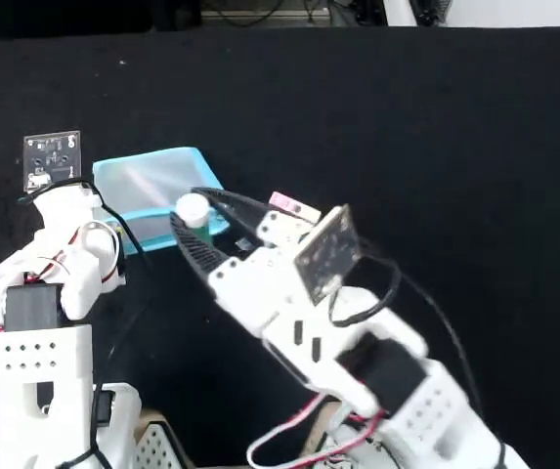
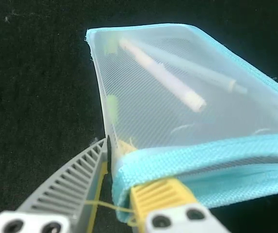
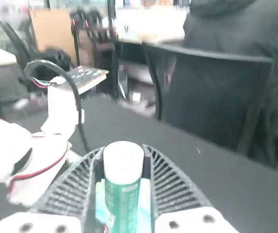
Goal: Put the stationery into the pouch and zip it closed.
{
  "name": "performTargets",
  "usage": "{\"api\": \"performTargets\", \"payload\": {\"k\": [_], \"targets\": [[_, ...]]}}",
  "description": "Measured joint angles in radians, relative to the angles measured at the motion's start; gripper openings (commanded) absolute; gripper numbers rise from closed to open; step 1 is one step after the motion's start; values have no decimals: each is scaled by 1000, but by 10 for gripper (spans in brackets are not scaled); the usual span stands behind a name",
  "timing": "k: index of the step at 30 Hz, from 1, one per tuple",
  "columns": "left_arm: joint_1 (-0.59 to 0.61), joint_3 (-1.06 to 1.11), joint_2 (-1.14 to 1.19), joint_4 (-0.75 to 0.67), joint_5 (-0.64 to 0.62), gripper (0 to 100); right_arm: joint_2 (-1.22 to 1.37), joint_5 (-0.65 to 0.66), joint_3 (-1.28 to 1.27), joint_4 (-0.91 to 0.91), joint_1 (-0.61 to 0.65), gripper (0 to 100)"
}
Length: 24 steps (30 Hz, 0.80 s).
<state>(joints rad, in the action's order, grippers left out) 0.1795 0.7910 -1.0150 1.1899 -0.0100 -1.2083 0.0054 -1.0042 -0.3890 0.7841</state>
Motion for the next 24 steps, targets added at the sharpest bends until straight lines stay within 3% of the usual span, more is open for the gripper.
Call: {"api": "performTargets", "payload": {"k": [5,12,24], "targets": [[0,0,0,0,0,30,0,0,-203,338,6,11],[0,0,0,0,0,30,34,0,-342,575,6,11],[-3,2,2,0,0,30,586,-2,-245,905,-18,11]]}}
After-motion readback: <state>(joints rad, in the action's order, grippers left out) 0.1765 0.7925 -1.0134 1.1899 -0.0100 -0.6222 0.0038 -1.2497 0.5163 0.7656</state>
